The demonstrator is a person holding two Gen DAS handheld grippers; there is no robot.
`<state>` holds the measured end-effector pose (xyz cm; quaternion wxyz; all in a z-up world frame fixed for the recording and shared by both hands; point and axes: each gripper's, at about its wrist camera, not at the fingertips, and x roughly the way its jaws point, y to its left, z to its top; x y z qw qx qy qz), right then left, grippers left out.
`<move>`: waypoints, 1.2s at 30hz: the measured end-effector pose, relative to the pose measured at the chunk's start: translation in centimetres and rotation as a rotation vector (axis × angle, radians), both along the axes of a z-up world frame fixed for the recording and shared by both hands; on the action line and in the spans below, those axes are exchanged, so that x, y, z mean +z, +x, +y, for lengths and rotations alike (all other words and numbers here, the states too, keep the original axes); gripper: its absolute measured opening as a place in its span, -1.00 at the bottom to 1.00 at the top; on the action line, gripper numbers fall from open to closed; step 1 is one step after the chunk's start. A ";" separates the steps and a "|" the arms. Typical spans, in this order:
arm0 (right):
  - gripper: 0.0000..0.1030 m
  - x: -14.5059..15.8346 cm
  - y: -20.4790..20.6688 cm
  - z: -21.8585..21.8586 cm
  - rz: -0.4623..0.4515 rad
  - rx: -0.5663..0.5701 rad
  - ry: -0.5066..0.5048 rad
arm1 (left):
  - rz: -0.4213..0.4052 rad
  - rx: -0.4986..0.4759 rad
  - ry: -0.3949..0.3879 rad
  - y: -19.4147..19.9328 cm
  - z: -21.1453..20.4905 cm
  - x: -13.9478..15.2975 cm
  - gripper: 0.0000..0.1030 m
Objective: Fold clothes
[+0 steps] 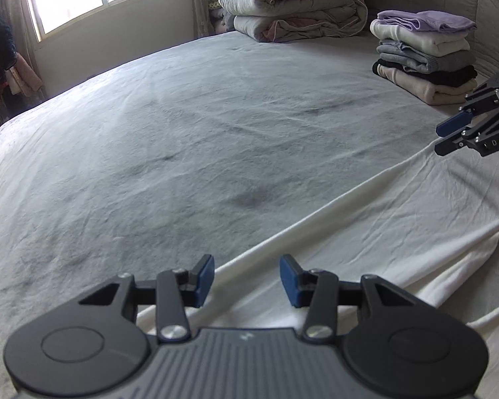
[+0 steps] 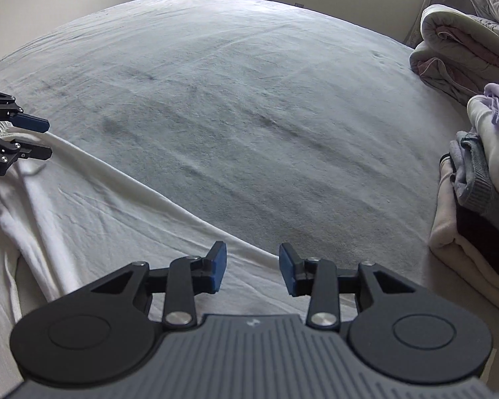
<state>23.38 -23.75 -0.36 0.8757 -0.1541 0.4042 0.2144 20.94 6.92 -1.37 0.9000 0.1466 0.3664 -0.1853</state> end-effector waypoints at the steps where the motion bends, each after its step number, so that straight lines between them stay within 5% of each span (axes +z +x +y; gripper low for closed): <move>1: -0.23 -0.2 0.3 -0.7 0.006 -0.002 -0.009 | 0.004 -0.011 -0.006 0.3 -0.6 -0.2 -0.13; 7: -0.23 -1.7 1.3 -3.3 0.035 -0.016 -0.012 | 0.026 -0.048 -0.056 2.3 -3.8 -1.1 -0.27; 10: -0.39 -2.1 1.3 -3.9 0.038 -0.009 0.022 | 0.042 -0.074 -0.067 2.5 -5.0 -1.3 -0.87; 11: -0.64 -2.2 1.2 -3.9 0.037 0.000 0.031 | 0.043 -0.081 -0.063 2.5 -5.4 -1.3 -0.99; 12: -0.98 -2.2 1.2 -3.7 0.026 0.004 0.028 | 0.042 -0.076 -0.069 2.5 -5.5 -1.3 -0.99; 19: -1.00 -1.9 1.2 -3.9 -0.071 -0.039 0.042 | 0.028 0.025 -0.188 3.6 -4.3 -0.7 -1.00; 29: -1.00 -2.9 3.2 -3.6 -0.104 -0.098 0.011 | -0.013 0.059 -0.120 5.0 -5.8 -1.8 -0.99; 32: -0.92 -2.8 3.2 -3.6 -0.097 -0.116 0.017 | -0.034 0.059 -0.091 4.6 -6.4 -2.0 -0.98; 36: -0.52 -2.0 2.8 -3.9 -0.089 -0.140 0.036 | -0.045 0.069 -0.085 4.1 -6.6 -1.3 -0.70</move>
